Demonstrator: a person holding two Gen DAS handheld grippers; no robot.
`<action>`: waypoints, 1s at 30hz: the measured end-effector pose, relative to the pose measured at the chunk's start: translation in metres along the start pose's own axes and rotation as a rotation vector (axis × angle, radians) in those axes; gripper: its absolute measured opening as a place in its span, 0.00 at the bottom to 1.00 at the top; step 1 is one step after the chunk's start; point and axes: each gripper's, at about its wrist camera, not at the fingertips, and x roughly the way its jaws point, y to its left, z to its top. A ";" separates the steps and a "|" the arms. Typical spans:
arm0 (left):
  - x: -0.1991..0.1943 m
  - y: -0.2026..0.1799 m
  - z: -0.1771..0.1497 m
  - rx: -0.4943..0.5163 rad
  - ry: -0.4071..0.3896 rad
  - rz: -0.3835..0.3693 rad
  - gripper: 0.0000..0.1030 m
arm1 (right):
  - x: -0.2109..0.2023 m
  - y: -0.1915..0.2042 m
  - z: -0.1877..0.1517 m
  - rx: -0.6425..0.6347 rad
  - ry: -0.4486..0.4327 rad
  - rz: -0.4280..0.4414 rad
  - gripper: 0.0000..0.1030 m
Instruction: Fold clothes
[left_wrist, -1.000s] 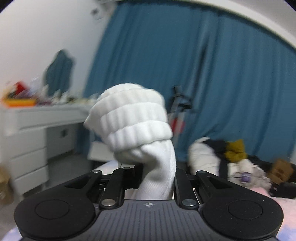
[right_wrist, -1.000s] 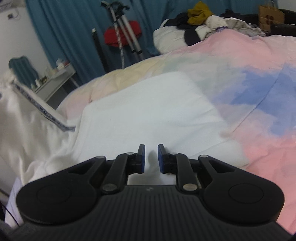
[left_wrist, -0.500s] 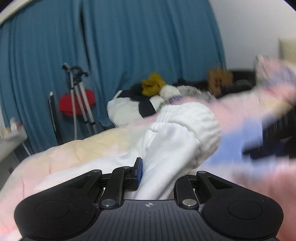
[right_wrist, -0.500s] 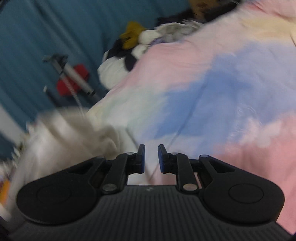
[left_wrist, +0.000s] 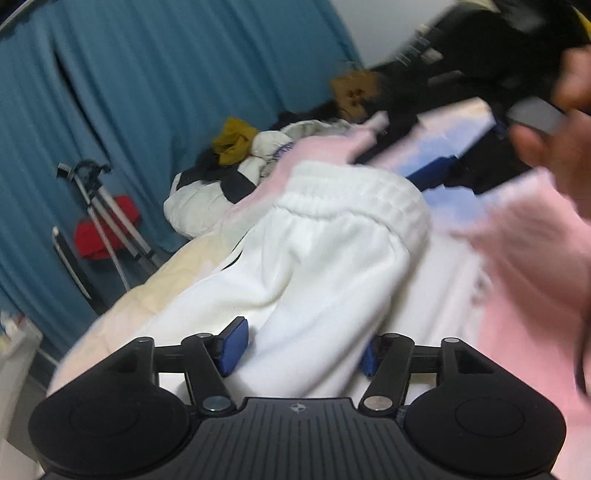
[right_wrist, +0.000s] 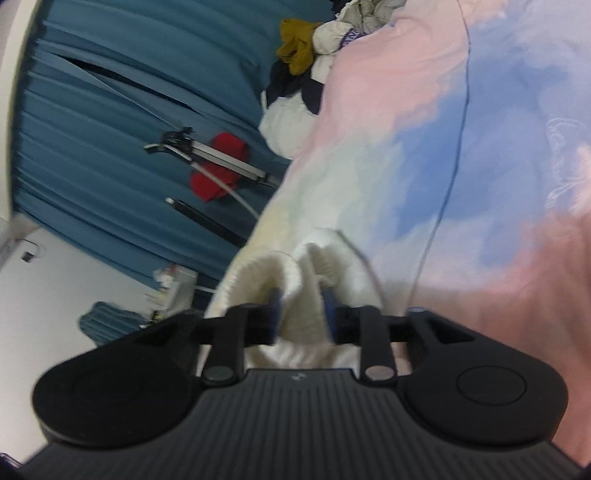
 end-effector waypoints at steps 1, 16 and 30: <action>-0.010 0.003 -0.007 0.024 0.000 -0.004 0.71 | 0.000 0.001 -0.001 0.004 0.006 0.006 0.67; -0.057 0.058 -0.085 -0.125 0.058 0.033 0.47 | 0.050 0.049 -0.038 -0.395 0.118 -0.164 0.63; -0.076 0.047 -0.058 -0.109 -0.135 -0.007 0.09 | -0.001 0.088 -0.019 -0.544 -0.146 -0.047 0.24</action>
